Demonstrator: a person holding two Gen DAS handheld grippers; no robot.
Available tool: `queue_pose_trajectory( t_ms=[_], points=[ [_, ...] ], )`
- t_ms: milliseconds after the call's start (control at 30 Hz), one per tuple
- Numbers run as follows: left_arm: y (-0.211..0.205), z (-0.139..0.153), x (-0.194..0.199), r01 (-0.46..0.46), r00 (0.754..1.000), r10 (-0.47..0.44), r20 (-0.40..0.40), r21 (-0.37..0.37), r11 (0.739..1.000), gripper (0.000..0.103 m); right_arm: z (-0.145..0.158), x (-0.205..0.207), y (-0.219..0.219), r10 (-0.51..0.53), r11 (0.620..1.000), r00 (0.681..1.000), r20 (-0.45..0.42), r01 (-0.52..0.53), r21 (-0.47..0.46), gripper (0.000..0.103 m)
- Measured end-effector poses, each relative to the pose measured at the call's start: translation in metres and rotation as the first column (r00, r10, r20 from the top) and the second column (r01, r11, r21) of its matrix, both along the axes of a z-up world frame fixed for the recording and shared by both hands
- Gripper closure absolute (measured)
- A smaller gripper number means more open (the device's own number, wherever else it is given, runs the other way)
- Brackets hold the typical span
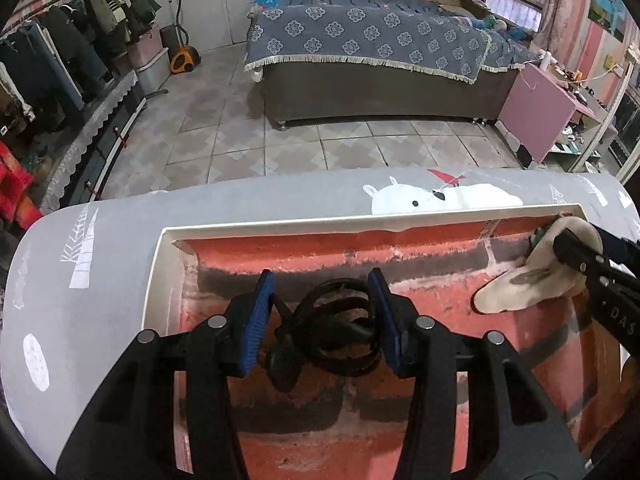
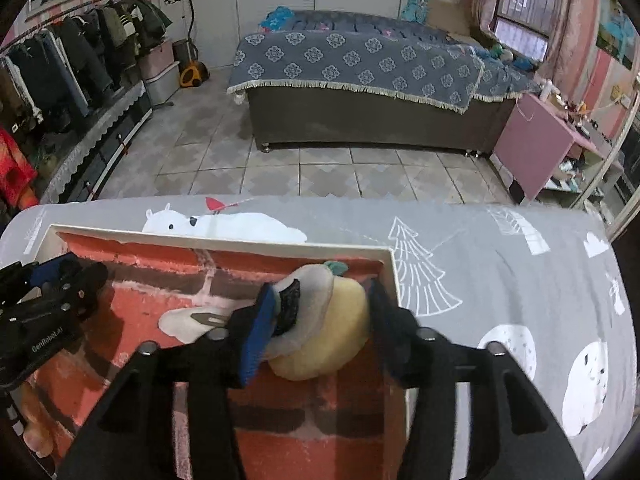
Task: Organize jewelry
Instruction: 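Open the left tool over the tray while the right tool releases the beige ornament there, then withdraw both tools from the tray back toward the remaining jewelry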
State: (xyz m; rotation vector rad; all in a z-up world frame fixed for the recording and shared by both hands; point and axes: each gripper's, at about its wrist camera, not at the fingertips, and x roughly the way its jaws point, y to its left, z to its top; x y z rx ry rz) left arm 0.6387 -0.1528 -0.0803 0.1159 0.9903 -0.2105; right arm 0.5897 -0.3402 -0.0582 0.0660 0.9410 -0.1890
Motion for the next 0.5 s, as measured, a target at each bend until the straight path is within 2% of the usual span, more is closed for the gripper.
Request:
queue_pose_trajectory(
  t_ms=[67,200,267,367,500],
  points=[
    [0.001,0.003,-0.004,-0.015,1.000,0.014,0.017,0.022,1.000,0.038,0.002,-0.002,0.001,0.009,1.000,1.000,0.012,-0.009,0.015,0.044],
    [-0.001,0.019,-0.017,0.004,0.998,-0.005,0.067,0.021,1.000,0.034,0.015,-0.016,0.003,0.036,0.999,0.997,0.067,-0.036,-0.005,0.043],
    [0.000,0.028,-0.021,0.000,0.997,-0.001,0.073,0.008,1.000,0.028,0.025,-0.025,0.004,0.043,0.999,0.995,0.093,-0.042,-0.014,0.042],
    [0.011,0.049,-0.036,-0.012,0.996,0.016,0.093,-0.042,0.999,0.024,0.043,-0.048,0.002,0.028,1.000,0.989,0.143,-0.027,-0.012,0.037],
    [0.027,0.072,-0.069,-0.021,0.987,0.027,0.158,-0.037,0.999,0.013,0.059,-0.086,0.003,0.021,0.998,0.982,0.190,-0.011,-0.058,0.033]
  ],
)
